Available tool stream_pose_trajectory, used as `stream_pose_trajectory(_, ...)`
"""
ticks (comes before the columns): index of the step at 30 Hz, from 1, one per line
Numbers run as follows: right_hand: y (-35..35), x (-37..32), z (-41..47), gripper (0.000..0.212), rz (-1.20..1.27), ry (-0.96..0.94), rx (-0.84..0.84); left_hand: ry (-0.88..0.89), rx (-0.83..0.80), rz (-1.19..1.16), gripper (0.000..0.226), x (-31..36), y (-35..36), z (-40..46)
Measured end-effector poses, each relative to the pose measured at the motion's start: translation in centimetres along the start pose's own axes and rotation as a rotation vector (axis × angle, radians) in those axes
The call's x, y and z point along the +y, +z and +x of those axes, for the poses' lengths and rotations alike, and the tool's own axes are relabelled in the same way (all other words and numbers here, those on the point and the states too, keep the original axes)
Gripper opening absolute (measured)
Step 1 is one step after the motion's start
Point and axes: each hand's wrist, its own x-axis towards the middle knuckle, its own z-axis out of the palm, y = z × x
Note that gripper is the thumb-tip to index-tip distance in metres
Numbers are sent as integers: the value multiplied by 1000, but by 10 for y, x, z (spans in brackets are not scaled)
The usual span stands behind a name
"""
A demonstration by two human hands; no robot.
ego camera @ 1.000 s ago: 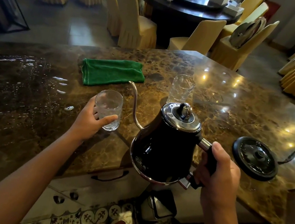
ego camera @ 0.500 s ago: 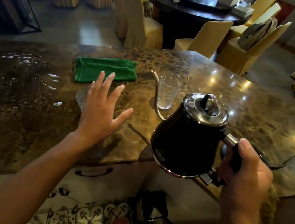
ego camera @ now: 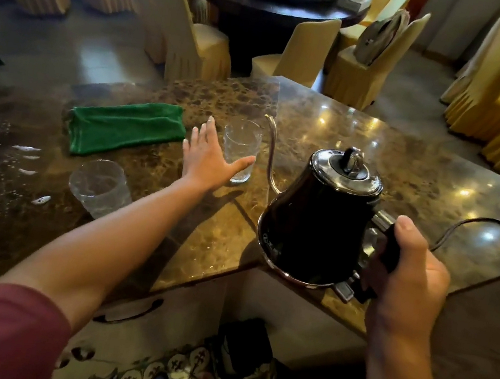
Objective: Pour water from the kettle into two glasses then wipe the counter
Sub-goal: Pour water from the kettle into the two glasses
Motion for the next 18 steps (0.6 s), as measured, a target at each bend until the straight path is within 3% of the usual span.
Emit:
stream_pose_trajectory(3,-1,3,2,65,6,9,39,-47,-20,-171,129,3,14,9)
stream_pose_trajectory(9,2,2,-2,41,16,-23,74,-52,-11,-586,104,7,27,22)
stream_pose_trajectory(18,4,1,-5,39,-45,-44,109,54,-5,-653,88,5,17,3)
